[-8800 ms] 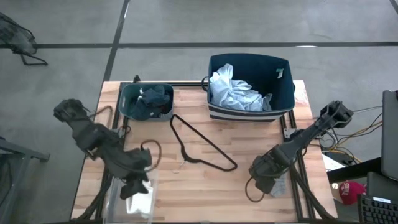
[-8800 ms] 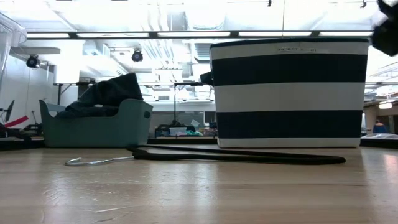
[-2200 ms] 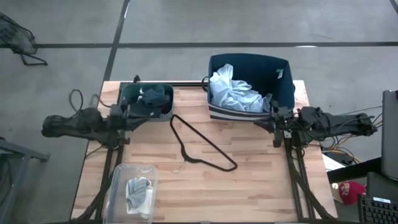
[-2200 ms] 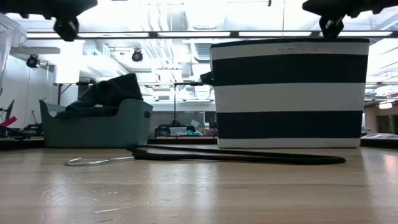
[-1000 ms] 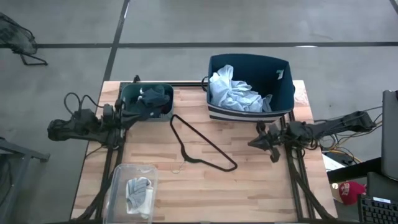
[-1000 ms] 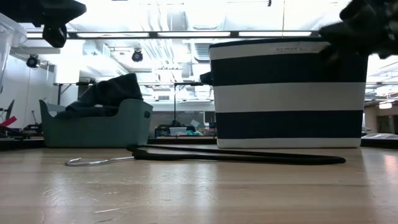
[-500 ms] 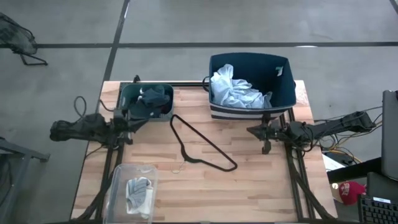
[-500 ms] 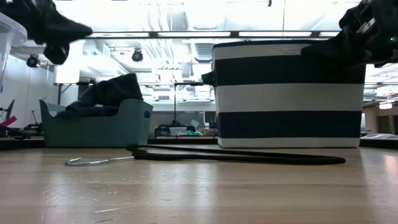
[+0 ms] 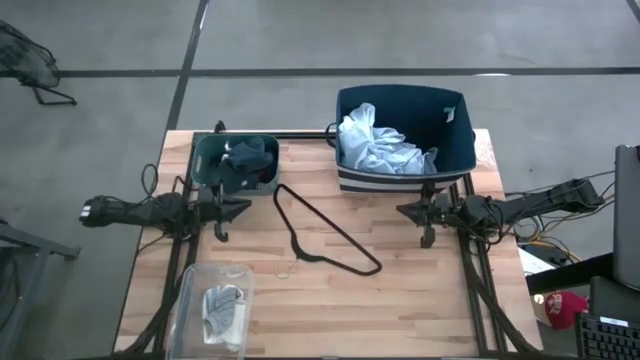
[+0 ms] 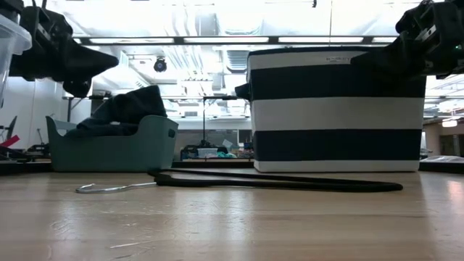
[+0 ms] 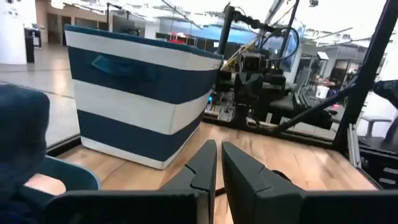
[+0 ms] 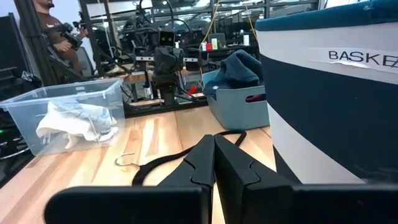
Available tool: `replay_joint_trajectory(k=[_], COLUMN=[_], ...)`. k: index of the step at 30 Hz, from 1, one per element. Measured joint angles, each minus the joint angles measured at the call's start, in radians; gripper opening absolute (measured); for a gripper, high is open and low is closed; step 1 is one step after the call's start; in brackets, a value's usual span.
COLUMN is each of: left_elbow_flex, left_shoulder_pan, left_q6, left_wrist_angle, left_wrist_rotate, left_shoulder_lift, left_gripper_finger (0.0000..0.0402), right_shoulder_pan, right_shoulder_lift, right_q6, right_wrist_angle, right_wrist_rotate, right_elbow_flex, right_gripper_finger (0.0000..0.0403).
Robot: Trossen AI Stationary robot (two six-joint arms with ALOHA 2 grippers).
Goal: Pick & Place Cloths
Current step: Return to Home Position
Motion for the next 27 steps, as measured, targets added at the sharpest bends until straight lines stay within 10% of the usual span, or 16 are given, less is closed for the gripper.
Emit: replay_joint_trajectory(k=[27], left_elbow_flex=[-0.003], left_shoulder_pan=[0.0], left_q6=[-0.01], left_wrist_angle=[-0.007], left_wrist_rotate=[-0.001], left_shoulder_lift=[0.001], left_gripper_finger=[0.003], right_shoulder_pan=[0.0], right_shoulder_lift=[0.0], right_q6=[-0.004], right_wrist_angle=[0.0], right_wrist_rotate=[-0.001], right_elbow_flex=[0.0], right_gripper_finger=[0.0009])
